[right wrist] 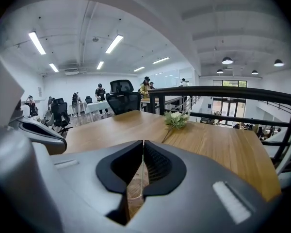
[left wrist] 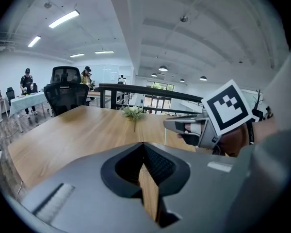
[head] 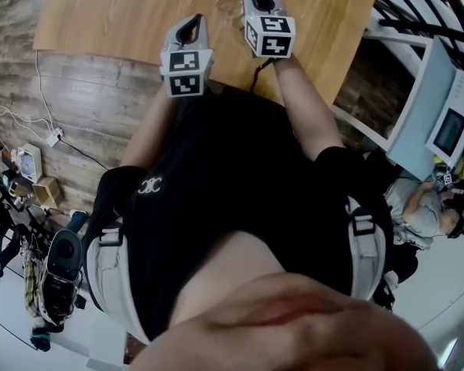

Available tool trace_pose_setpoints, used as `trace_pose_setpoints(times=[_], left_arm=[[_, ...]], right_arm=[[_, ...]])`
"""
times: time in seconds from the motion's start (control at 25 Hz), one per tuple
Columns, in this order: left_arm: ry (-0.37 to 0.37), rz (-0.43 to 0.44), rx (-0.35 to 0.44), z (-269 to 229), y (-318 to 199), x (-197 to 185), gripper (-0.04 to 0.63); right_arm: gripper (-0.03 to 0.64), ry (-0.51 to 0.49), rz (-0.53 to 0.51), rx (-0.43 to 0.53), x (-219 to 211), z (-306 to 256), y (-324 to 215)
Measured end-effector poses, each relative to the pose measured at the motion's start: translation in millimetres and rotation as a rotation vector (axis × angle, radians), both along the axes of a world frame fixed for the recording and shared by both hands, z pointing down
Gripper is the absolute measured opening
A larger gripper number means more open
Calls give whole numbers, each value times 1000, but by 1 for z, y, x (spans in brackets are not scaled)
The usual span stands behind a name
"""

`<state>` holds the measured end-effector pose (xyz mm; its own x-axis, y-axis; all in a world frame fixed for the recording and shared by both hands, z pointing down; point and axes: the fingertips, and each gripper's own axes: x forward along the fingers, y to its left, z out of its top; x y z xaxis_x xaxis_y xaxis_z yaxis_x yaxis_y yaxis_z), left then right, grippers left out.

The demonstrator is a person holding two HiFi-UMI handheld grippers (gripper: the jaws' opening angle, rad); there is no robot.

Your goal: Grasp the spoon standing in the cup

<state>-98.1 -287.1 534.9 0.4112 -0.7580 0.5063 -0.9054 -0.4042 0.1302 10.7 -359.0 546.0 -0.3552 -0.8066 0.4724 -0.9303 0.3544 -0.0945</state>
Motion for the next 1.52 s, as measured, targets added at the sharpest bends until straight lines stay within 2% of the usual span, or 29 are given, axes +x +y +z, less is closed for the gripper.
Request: trace_pose_setpoints(times=[0.48, 1.0, 1.32, 1.52], left_arm=[[23, 64, 30, -9, -11, 22, 12], [41, 160, 97, -34, -12, 68, 12], [43, 203, 150, -55, -5, 91, 12], [55, 216, 187, -72, -1, 100, 12]], right_arm=[[8, -36, 61, 185, 27, -60, 21], [7, -55, 190, 325, 78, -106, 54], [6, -104, 294, 343, 111, -121, 81], [6, -81, 341, 368, 124, -123, 94]])
